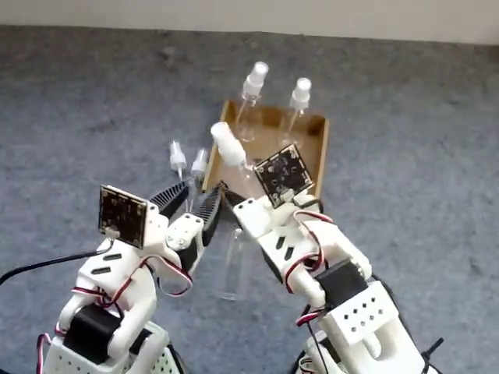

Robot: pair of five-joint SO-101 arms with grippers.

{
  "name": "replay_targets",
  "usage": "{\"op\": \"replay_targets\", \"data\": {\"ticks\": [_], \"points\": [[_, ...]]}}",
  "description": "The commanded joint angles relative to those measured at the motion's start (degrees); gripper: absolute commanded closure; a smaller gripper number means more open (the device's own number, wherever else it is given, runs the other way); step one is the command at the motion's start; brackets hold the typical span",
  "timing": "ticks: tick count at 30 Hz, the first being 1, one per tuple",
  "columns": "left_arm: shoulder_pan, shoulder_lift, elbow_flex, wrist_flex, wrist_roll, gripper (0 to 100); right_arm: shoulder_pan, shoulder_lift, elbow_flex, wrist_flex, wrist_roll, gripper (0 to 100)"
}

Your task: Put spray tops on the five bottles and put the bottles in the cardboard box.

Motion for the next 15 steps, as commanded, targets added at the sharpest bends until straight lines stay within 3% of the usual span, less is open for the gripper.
{"op": "replay_targets", "data": {"ticks": [1,6,12,15], "points": [[-5.1,0.0,-3.3,0.2,-0.4,89,0.8,-0.3,-4.5,0.3,0.0,99.4],[-11.5,0.0,-3.3,0.0,-0.4,89,0.8,6.8,-7.3,0.6,2.0,99.4],[-23.5,0.5,-0.1,-11.0,-0.2,89,-2.6,7.9,-7.5,0.6,6.7,99.4],[-24.9,0.5,2.2,-14.9,2.5,89,-5.4,6.1,-5.6,3.1,8.5,99.4]]}}
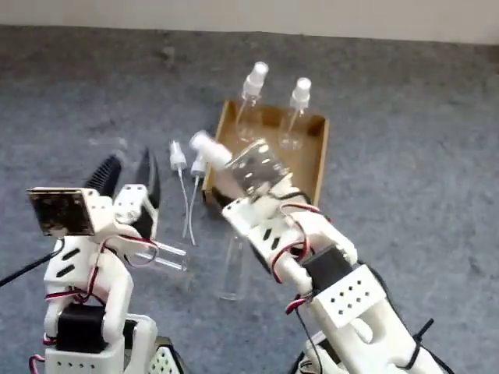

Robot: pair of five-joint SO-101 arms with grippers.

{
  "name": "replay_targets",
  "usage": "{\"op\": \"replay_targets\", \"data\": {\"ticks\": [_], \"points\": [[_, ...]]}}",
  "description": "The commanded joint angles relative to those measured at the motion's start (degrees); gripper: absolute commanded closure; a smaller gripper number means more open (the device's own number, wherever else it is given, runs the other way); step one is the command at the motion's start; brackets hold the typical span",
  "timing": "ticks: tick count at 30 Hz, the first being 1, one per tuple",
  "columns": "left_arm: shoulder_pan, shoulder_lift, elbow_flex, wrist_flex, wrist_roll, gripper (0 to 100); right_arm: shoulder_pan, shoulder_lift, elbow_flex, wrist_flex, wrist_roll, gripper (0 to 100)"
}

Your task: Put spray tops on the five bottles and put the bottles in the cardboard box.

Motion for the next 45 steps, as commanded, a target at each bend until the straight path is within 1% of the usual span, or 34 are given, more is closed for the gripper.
{"op": "replay_targets", "data": {"ticks": [1,5,8,12,17,19,24,26,28,30,34,39,42,45], "points": [[-2.6,0.5,1.9,-6.5,2.6,89,-2.4,-2.9,-1.0,3.8,1.8,99.4],[0.0,0.5,2.8,-8.1,2.6,89,-2.4,-5.7,0.5,5.9,1.8,99.4],[4.4,0.6,2.9,-7.8,2.4,89,-2.4,-6.9,1.4,5.9,1.8,99.4],[9.7,0.6,4.7,-8.2,-2.9,89,-2.4,-7.3,1.5,5.9,1.8,99.4],[14.9,0.6,5.9,-7.9,-6.4,89,-2.4,-7.3,1.5,5.9,1.8,99.4],[15.9,0.6,6.0,-7.9,-7.5,89,-2.4,-7.3,1.5,5.9,1.8,99.4],[15.6,0.0,5.8,-7.8,-7.4,89,-2.0,-6.9,1.1,5.9,1.7,99.4],[14.7,0.0,5.4,-7.1,-7.3,89,-0.1,-6.9,0.4,5.6,1.7,99.4],[13.6,0.0,5.1,-6.6,-7.3,89,1.7,-6.5,-3.4,5.5,1.0,99.4],[12.4,0.0,4.3,-5.8,-7.3,89,4.7,-4.6,-7.8,5.5,-1.6,99.4],[13.1,0.3,4.5,-5.2,-7.6,89,8.3,4.1,-17.7,5.6,-4.8,99.4],[15.0,0.6,4.4,-5.3,-8.3,89,8.9,17.1,-30.5,5.6,-8.4,99.4],[18.7,0.7,4.8,-5.0,-12.3,83,8.7,23.3,-37.7,7.0,-10.6,99.4],[21.5,0.7,4.5,-3.3,-12.9,78,8.7,29.1,-45.1,12.3,-13.6,99.4]]}}
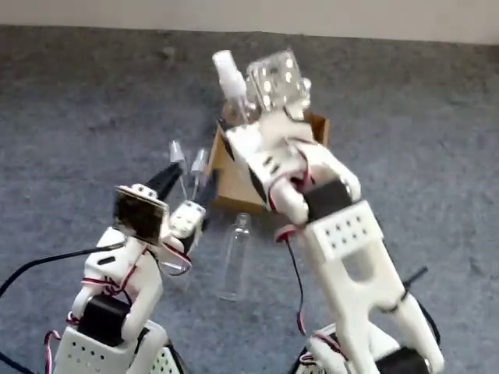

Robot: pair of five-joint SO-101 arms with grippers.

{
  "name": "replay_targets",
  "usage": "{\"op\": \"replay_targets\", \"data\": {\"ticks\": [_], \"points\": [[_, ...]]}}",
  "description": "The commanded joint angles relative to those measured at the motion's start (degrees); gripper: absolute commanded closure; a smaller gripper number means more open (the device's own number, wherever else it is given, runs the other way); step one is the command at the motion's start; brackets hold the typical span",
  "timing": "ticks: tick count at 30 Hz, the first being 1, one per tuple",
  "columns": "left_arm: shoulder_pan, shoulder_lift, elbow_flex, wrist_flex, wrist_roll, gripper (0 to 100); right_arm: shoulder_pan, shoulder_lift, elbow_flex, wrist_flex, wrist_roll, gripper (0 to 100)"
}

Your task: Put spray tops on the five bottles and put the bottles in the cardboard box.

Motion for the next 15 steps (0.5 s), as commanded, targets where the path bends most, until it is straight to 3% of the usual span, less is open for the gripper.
{"op": "replay_targets", "data": {"ticks": [1,6,15], "points": [[4.4,0.2,-2.0,2.0,-1.4,78,0.4,5.2,-11.6,5.8,-4.0,99.4],[2.0,0.2,-1.9,2.0,-1.4,78,-2.7,9.7,-18.7,14.2,-6.9,99.4],[0.7,0.2,-1.9,2.0,-1.4,78,-6.5,3.4,-22.7,23.3,-6.6,99.4]]}}
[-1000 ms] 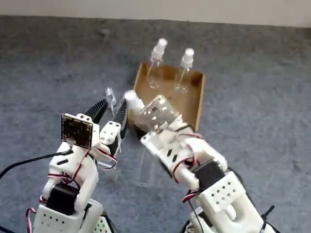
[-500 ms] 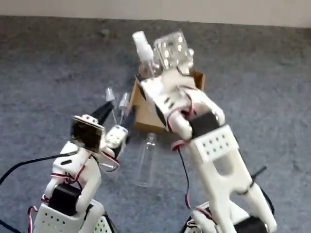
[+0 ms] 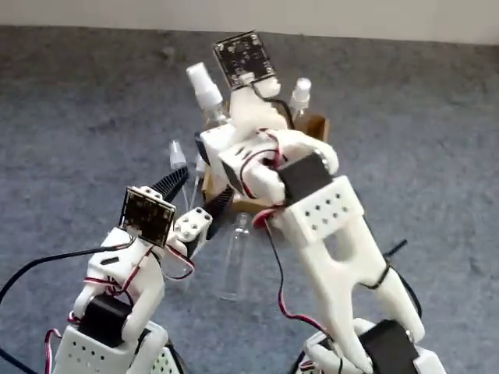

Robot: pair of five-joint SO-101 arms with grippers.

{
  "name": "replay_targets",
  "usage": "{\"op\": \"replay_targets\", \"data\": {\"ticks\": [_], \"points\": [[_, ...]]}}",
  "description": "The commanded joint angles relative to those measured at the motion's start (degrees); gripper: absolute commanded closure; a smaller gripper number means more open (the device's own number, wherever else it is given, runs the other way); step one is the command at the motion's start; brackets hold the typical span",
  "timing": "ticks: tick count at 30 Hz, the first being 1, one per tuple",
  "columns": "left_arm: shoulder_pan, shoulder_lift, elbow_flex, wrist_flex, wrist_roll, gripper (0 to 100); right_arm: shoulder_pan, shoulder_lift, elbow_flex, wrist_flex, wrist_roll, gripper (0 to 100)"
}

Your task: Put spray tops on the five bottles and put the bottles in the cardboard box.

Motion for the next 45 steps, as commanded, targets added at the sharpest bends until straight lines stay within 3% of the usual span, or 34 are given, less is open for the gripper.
{"op": "replay_targets", "data": {"ticks": [1,14,21,27,31,34,39,45], "points": [[-0.7,0.2,-1.9,0.2,-0.6,78,-0.5,-5.6,-4.0,2.4,-0.2,99.4],[-0.7,0.3,-1.5,-0.7,-0.6,78,-0.2,-13.9,-4.0,10.9,0.0,99.4],[-2.3,0.3,-1.5,-1.1,-0.6,78,2.2,-15.8,-3.8,12.2,4.2,99.4],[-4.1,0.2,-1.6,0.3,-1.7,78,13.6,-9.5,0.4,0.2,4.4,99.4],[-13.5,0.3,-1.9,7.2,-6.0,78,18.5,-7.7,7.4,-11.7,4.4,99.4],[-19.3,0.3,-1.2,9.7,-6.0,78,18.2,-8.7,16.1,-21.9,4.3,99.4],[-20.6,0.3,3.7,10.4,-5.9,78,14.4,-9.2,30.7,-40.0,4.3,99.4],[-22.2,0.3,6.9,10.4,-6.1,78,10.2,-4.4,36.0,-49.6,4.3,99.4]]}}
